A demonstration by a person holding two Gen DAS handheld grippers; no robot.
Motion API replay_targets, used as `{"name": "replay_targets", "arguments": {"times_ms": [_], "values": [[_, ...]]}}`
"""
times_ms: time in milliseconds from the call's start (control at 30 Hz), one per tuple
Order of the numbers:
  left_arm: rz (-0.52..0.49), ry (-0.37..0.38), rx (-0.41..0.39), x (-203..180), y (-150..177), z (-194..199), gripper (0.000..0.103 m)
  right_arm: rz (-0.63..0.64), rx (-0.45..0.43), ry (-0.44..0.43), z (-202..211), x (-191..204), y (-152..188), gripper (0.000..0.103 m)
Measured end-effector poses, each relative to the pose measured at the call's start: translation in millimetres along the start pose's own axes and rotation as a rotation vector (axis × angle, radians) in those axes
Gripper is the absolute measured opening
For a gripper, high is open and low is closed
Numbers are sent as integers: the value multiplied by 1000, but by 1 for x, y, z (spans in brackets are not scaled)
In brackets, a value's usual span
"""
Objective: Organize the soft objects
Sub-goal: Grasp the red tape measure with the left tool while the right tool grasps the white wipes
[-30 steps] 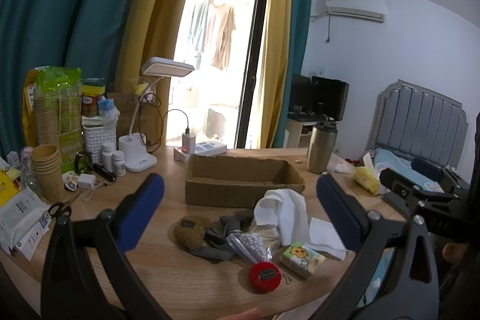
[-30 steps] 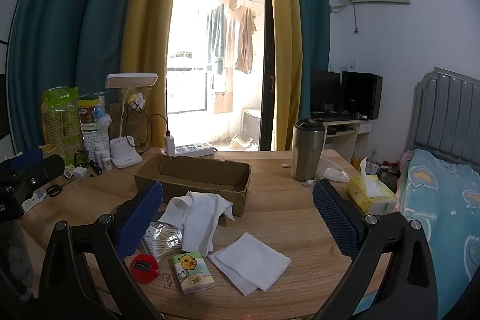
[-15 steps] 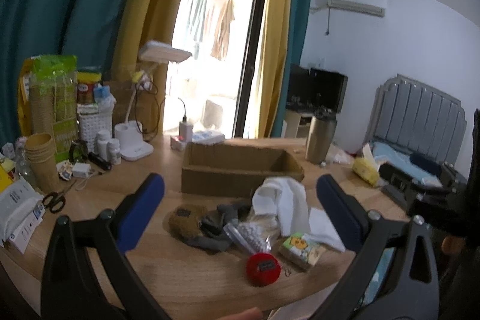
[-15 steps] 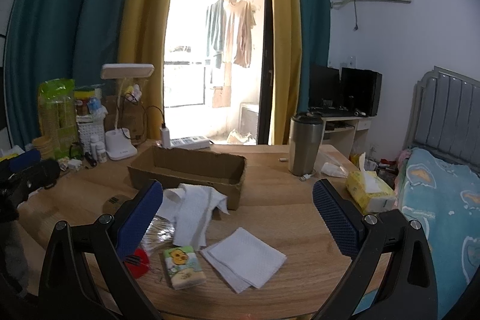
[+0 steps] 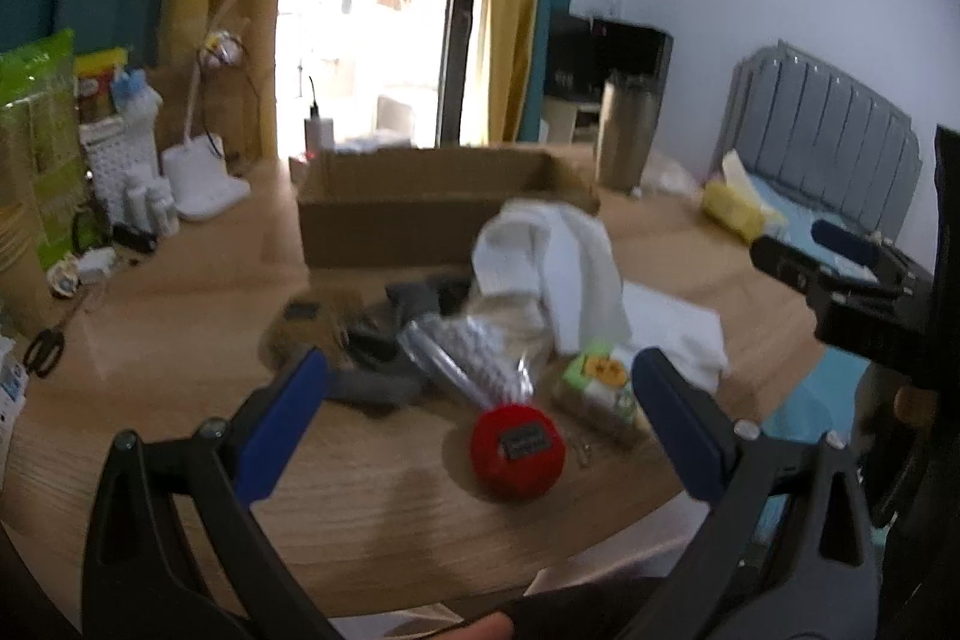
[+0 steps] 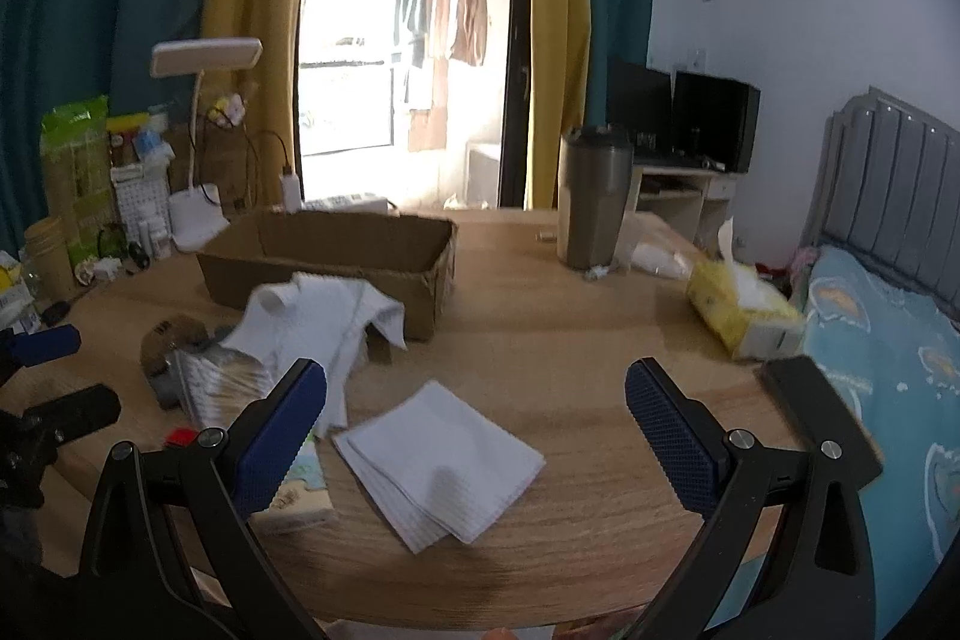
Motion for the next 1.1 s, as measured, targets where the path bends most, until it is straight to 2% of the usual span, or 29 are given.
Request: {"name": "replay_targets", "arguments": {"times_ms": [167, 233, 267, 367, 600, 667, 833, 1000, 1100], "values": [[-30, -5, 73, -3, 23, -18, 101, -1, 60, -12, -21, -4, 21, 102], [-37, -1, 95, -4, 32, -22, 98, -13, 88, -26, -31, -4, 28, 102], [-49, -2, 108, -5, 36, -24, 90, -17, 102, -34, -37, -3, 32, 102], [-90, -1, 149, -10, 46, -30, 84, -21, 130, -61, -50, -1, 40, 101], [-106, 0, 242, -17, 62, -49, 57, -7, 197, -128, -76, 4, 49, 97], [-103, 5, 262, -18, 66, -53, 54, -2, 223, -142, -82, 6, 52, 95], [-119, 20, 303, -24, 73, -59, 42, 15, 315, -148, -95, 6, 69, 82], [-119, 26, 313, -27, 71, -61, 37, 30, 336, -163, -97, 7, 72, 80], [-115, 31, 316, -26, 70, -61, 37, 47, 331, -194, -96, 10, 72, 72]]}}
Point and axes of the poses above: each gripper's, at about its wrist camera, not at the fingertips, and z roughly against the way its jaws point, x to its left, y to its underside, the point moved 6 cm from there along -z, roughly the way its jaws point, and after that the axes turned 11 degrees about -x, right-handed, at the moved point
